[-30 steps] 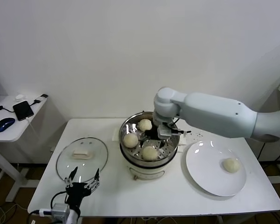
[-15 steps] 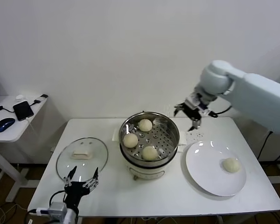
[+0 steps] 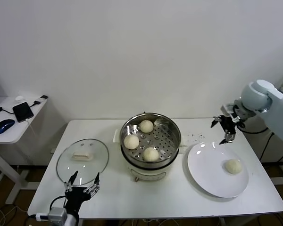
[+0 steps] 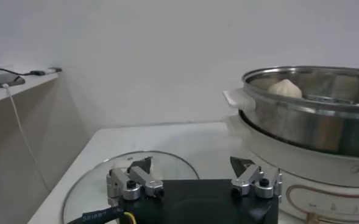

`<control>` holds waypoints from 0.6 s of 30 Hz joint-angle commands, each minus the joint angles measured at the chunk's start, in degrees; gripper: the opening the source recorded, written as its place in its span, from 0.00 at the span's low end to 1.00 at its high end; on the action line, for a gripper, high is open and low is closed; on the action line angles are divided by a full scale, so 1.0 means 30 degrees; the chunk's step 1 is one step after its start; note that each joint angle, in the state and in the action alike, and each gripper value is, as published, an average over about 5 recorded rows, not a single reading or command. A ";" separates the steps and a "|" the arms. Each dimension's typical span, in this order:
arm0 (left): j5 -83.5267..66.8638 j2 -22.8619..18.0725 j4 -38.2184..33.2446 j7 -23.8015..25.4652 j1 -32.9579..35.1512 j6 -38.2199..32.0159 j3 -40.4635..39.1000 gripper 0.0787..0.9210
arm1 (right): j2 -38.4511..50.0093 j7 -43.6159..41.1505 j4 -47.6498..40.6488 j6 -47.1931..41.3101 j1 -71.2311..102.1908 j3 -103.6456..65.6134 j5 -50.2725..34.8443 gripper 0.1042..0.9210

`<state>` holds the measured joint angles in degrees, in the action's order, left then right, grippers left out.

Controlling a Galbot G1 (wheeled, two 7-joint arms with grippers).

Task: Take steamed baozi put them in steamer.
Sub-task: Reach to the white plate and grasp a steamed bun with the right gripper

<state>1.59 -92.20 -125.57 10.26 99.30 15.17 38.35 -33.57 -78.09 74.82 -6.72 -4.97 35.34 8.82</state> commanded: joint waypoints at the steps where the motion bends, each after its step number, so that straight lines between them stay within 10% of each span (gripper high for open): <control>1: -0.0061 -0.0360 -0.0132 0.0056 0.0418 -0.0023 0.0158 0.88 | -0.0761 0.0143 -0.4347 0.2091 0.4734 -0.3453 0.2162 0.88; 18: -0.0039 -0.0434 0.0338 0.0112 -0.0051 0.0183 0.0481 0.88 | -0.1237 0.1048 -0.5335 0.2203 0.5622 -0.3401 0.3581 0.88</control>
<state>1.50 -92.20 -124.86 10.59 99.09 15.67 39.52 -35.54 -77.32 63.87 -2.19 8.86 27.14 16.33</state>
